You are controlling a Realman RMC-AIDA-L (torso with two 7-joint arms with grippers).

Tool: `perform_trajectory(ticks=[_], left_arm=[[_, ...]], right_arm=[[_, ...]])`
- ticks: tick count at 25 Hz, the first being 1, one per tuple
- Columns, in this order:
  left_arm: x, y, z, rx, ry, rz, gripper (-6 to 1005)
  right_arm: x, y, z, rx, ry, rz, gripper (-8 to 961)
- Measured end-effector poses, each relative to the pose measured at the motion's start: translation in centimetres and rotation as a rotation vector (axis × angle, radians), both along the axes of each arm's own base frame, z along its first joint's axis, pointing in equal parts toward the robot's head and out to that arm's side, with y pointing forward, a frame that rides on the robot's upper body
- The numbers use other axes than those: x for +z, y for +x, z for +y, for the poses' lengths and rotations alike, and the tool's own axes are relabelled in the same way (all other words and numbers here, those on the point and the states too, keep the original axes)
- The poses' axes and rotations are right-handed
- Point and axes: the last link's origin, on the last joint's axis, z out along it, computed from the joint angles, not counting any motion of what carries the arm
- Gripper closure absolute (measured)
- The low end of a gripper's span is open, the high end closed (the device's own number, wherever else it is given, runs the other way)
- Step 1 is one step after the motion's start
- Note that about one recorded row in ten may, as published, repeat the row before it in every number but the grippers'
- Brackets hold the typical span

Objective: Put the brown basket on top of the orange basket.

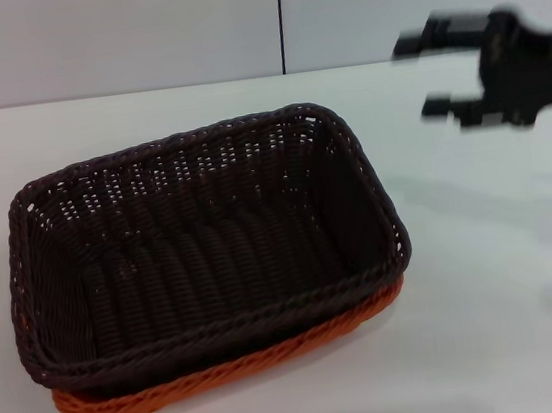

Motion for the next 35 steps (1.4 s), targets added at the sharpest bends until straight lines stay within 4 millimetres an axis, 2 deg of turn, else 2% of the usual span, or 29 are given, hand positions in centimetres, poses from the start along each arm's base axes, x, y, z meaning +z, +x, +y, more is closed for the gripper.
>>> perform_trajectory(ticks=[1,2,4,6,7,8,10,11,12,14,15,16,17,18,20,21,22,26,27,31,35], left_arm=[[0.0,0.0,0.0,-0.001,0.0,-0.001,263],[0.0,0.0,0.0,-0.001,0.0,-0.001,264],[0.0,0.1,0.0,-0.003,0.001,0.001,264],[0.0,0.1,-0.2,-0.007,0.006,0.001,263],[0.1,0.1,-0.2,-0.008,0.009,0.0,263],[0.1,0.0,-0.3,-0.008,0.012,-0.001,263],[0.2,0.0,-0.4,-0.009,0.017,0.0,263],[0.4,-0.1,-0.7,-0.01,0.025,0.005,263],[0.4,-0.1,-0.7,-0.01,0.025,0.005,263],[0.7,-0.2,-0.9,-0.005,0.041,0.004,263],[0.8,-0.3,-1.0,-0.001,0.051,0.0,263],[1.0,-0.4,-1.1,0.0,0.065,-0.006,263],[1.0,-0.4,-1.1,0.0,0.065,-0.006,263],[1.1,-0.4,-1.1,-0.004,0.071,-0.005,263],[1.3,-0.3,-1.1,-0.012,0.078,0.0,263],[1.3,-0.1,-1.0,-0.02,0.08,0.005,263],[1.3,-0.1,-1.0,-0.02,0.08,0.005,263],[1.3,0.2,-0.5,-0.025,0.077,0.007,263],[1.3,0.2,-0.5,-0.025,0.076,0.007,263],[1.3,0.0,-0.4,-0.016,0.071,0.01,263],[1.4,-0.1,-0.6,-0.009,0.076,0.01,263]], right_arm=[[1.4,-0.3,0.2,-0.015,0.074,0.12,166],[1.4,-0.3,0.2,-0.015,0.074,0.12,166],[3.2,-0.4,0.5,-0.044,0.16,0.277,166],[5.7,0.4,0.8,-0.081,0.26,0.52,166],[6.3,1.0,0.7,-0.092,0.287,0.591,166],[6.3,1.0,0.7,-0.092,0.287,0.591,166],[7.8,2.7,0.3,-0.127,0.349,0.756,166],[9.1,4.5,-0.6,-0.165,0.375,0.956,166],[9.1,4.5,-0.6,-0.165,0.375,0.956,166],[10.5,7.2,-1.8,-0.196,0.398,1.198,166],[11.0,8.6,-2.4,-0.203,0.414,1.305,166],[11.2,12.4,-3.9,-0.216,0.462,1.527,166],[11.2,12.4,-3.9,-0.216,0.462,1.527,167],[10.6,14.9,-5.1,-0.227,0.506,1.656,167],[9.2,17.5,-6.8,-0.245,0.567,1.782,167],[7.3,19.5,-8.8,-0.273,0.638,1.875,167],[7.3,19.5,-8.8,-0.273,0.638,1.875,167],[5.8,21.9,-12.5,-0.278,0.819,1.99,167],[5.8,21.9,-12.5,-0.278,0.819,1.99,167],[5.8,23.9,-13.9,-0.332,0.92,2.082,167],[5.8,24.5,-13.9,-0.369,0.91,2.121,167]])
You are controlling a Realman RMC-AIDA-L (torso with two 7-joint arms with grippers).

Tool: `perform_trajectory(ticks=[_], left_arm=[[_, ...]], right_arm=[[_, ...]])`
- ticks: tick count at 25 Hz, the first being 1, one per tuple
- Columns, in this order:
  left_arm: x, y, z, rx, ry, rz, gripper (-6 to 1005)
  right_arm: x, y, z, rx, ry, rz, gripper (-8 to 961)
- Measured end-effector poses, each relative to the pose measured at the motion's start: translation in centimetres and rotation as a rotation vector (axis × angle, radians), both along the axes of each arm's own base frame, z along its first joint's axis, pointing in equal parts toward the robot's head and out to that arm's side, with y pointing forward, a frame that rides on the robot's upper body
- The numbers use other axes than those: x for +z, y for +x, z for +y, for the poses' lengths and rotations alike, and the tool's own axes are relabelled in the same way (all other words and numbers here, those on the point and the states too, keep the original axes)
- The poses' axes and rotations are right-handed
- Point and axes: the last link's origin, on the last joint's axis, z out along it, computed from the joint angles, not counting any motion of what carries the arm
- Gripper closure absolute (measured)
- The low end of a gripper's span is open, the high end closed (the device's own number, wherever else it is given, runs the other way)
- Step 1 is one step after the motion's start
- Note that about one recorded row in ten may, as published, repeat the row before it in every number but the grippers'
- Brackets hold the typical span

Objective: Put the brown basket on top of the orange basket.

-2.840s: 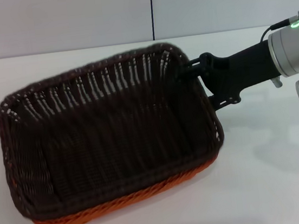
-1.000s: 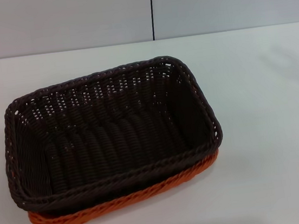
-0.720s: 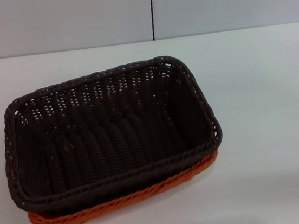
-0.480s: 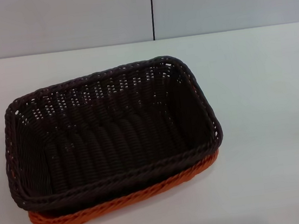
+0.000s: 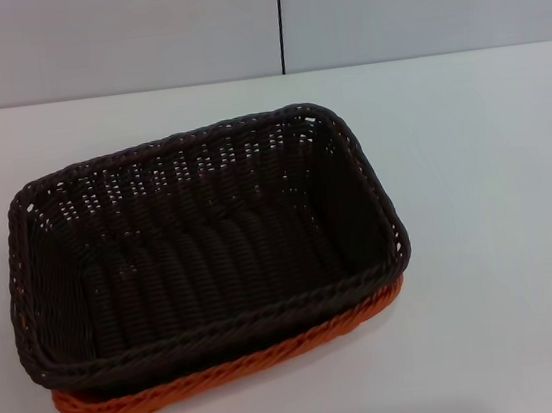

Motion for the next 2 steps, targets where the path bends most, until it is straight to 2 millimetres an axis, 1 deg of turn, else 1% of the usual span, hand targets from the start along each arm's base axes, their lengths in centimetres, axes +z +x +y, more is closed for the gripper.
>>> perform_trajectory(ticks=[2], left_arm=[[0.04,-0.17,-0.23,0.008,0.005,-0.002,263]], right_arm=[[0.03,0.09,0.18,0.001,-0.003,0.009,167]])
